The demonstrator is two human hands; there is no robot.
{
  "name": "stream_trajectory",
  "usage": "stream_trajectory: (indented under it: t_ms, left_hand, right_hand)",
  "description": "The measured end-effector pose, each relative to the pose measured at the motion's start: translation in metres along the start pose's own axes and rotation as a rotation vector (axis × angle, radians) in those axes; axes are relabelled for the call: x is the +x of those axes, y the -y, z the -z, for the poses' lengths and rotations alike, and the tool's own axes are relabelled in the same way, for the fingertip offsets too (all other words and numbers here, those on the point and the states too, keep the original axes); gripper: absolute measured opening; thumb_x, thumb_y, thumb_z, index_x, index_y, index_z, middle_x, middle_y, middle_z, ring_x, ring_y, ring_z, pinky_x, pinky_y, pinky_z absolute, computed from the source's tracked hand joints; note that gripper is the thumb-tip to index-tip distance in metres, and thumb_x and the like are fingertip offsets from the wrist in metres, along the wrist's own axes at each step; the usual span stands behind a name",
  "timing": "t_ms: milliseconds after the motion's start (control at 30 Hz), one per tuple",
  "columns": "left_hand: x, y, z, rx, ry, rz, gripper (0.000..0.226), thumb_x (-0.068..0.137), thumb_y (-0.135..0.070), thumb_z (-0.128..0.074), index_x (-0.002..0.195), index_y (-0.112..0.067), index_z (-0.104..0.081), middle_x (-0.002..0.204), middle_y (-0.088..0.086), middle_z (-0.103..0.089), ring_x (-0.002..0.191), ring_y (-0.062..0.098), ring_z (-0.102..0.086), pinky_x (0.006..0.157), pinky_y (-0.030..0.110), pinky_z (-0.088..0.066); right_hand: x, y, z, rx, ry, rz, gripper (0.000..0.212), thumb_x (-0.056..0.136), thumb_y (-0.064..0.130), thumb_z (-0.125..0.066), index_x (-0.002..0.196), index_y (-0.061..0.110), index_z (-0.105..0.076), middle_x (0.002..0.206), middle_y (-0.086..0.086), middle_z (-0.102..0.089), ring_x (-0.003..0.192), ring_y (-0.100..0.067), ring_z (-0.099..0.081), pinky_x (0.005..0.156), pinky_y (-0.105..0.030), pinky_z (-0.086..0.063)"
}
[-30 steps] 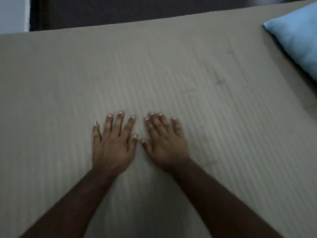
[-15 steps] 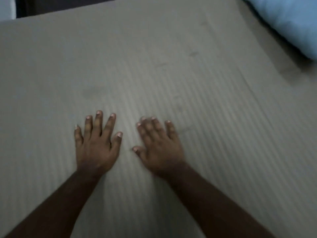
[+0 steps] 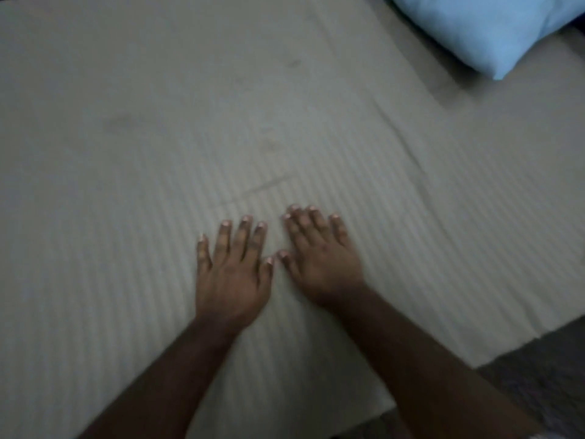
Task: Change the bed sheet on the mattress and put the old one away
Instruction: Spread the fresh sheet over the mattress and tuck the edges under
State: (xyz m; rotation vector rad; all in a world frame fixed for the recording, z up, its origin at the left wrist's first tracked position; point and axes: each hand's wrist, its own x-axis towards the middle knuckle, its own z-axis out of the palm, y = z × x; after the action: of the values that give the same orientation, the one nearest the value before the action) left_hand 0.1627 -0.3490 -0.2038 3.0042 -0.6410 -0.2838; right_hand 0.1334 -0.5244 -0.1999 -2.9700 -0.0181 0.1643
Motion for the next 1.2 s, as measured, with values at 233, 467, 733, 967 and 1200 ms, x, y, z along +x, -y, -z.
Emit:
stream_trajectory:
  t_ms: [233,467,733,967,1200]
  left_hand:
    - [-0.031,0.03,0.002,-0.072,-0.026,0.335,0.071,0.095,-0.059,-0.024,0.158,-0.028,-0.027,0.166,0.009,-0.022,0.152,0.037,-0.017,0.119,0.066,-0.012]
    - [-0.072,-0.088,-0.008,-0.11,0.033,0.251,0.065,0.095,-0.057,-0.027,0.157,-0.037,-0.028,0.167,0.002,-0.021,0.154,0.032,-0.016,0.121,0.061,-0.012]
    - [-0.076,-0.155,-0.007,-0.1,0.067,0.396,0.079,0.093,-0.064,-0.02,0.16,-0.021,-0.023,0.167,0.008,-0.016,0.153,0.04,-0.012,0.117,0.068,-0.01]
    - [-0.045,-0.269,-0.012,-0.024,0.042,0.021,0.071,0.095,-0.061,-0.031,0.156,-0.026,-0.035,0.164,0.006,-0.029,0.152,0.035,-0.022,0.117,0.068,-0.012]
    - [-0.04,-0.281,-0.015,0.008,0.052,0.075,0.072,0.094,-0.061,-0.029,0.158,-0.028,-0.029,0.166,0.004,-0.023,0.153,0.035,-0.017,0.117,0.068,-0.011]
  right_hand:
    - [-0.074,-0.184,0.045,-0.1,0.017,-0.662,0.082,0.095,0.061,-0.012,0.156,0.009,-0.028,0.164,-0.014,-0.023,0.15,-0.037,-0.021,0.116,-0.063,-0.021]
    - [-0.115,-0.027,0.005,0.079,-0.053,0.022,0.062,0.099,0.05,-0.041,0.15,0.016,-0.044,0.159,-0.006,-0.038,0.148,-0.028,-0.033,0.118,-0.057,-0.022]
    - [-0.169,-0.268,0.047,-0.127,-0.041,-0.418,0.07,0.099,0.057,-0.03,0.152,0.012,-0.041,0.159,-0.01,-0.037,0.147,-0.032,-0.034,0.118,-0.055,-0.025]
    - [-0.147,-0.217,0.041,-0.023,-0.119,-0.082,0.061,0.098,0.049,-0.043,0.148,0.013,-0.048,0.157,-0.01,-0.041,0.146,-0.03,-0.037,0.115,-0.058,-0.03]
    - [-0.186,-0.38,0.063,-0.137,-0.063,-0.443,0.075,0.099,0.062,-0.023,0.151,0.011,-0.041,0.159,-0.011,-0.038,0.146,-0.033,-0.035,0.12,-0.054,-0.022]
